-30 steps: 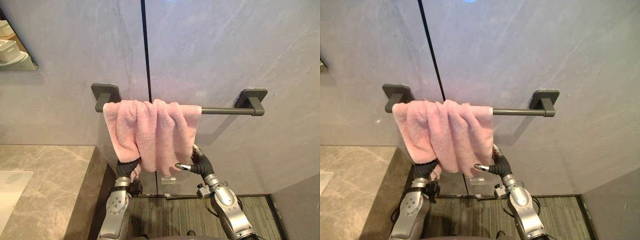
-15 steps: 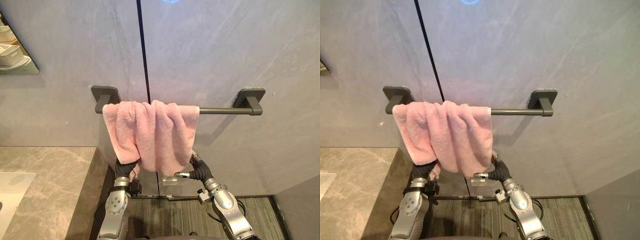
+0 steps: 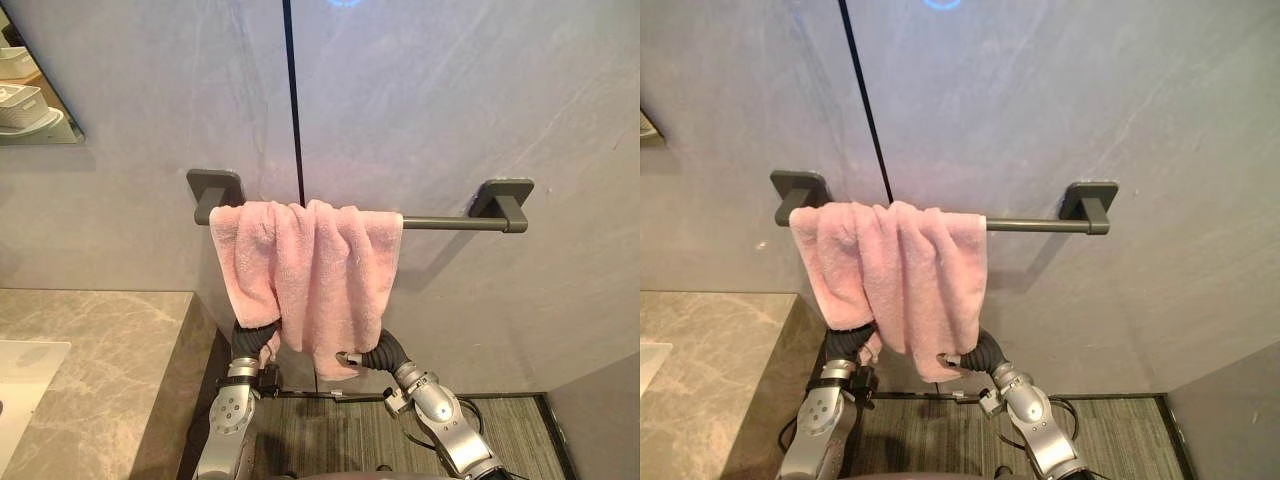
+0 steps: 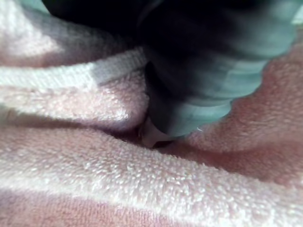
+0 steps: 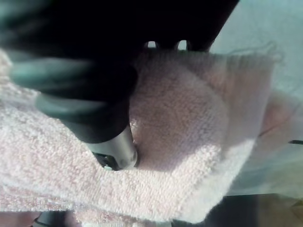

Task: Organize washtable

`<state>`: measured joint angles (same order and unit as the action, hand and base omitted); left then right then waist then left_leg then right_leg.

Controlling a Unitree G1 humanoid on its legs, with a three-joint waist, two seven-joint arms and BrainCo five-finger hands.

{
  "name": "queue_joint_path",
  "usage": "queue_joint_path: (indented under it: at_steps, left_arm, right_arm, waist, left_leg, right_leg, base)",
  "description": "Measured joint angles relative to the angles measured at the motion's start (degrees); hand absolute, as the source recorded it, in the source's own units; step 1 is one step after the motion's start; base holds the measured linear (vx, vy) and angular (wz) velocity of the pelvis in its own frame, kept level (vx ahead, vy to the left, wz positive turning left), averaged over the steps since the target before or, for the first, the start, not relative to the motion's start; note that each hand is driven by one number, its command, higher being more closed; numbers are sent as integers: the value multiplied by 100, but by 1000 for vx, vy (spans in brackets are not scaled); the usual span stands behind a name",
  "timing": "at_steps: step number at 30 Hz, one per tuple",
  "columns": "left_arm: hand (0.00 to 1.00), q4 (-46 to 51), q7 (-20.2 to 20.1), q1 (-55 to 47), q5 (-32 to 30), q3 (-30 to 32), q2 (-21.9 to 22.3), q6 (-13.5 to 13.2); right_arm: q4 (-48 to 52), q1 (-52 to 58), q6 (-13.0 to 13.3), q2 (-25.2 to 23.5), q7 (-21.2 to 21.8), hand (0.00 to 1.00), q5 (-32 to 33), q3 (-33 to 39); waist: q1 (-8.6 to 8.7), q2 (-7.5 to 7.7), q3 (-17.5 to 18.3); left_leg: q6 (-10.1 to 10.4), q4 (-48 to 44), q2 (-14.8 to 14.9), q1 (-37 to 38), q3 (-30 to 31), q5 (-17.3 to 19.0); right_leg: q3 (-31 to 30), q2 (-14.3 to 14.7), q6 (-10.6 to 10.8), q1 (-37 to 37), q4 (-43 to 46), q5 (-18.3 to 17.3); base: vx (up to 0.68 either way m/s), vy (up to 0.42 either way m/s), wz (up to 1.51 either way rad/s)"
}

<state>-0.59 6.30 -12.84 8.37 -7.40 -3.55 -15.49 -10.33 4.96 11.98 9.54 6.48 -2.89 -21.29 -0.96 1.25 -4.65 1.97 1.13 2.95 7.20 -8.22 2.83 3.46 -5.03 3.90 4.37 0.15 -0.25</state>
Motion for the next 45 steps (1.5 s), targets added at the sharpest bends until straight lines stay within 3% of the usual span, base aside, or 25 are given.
queue_joint_path:
  at_steps: [17,29,45]
  left_arm:
    - [100,0,-7,-8,-4,0,-1,0]
    - [100,4,-22,29,-2,16,9,0]
    - [100,25,-472,195,-1,-291,78,2]
  right_arm:
    - [14,1,1,-18,-38,100,3,133]
    - [521,22,24,-124,-282,100,3,1049]
    - [803,274,57,-186,-291,100,15,2033]
  waist:
    - [4,45,-3]
    - [12,50,-7]
    - [39,-50,-68]
  left_leg:
    - [1,15,3,-5,0,1]
    - [0,67,-5,49,-73,6]
    - [-11,-41,-4,46,-267,144]
  right_leg:
    - [1,2,0,-4,-17,0]
    - [-47,5,4,-52,-25,2]
    - [-237,11,20,-107,-30,8]
  base:
    - [-2,-1,0]
    - [0,0,-1]
    - [-13,-7,-6]
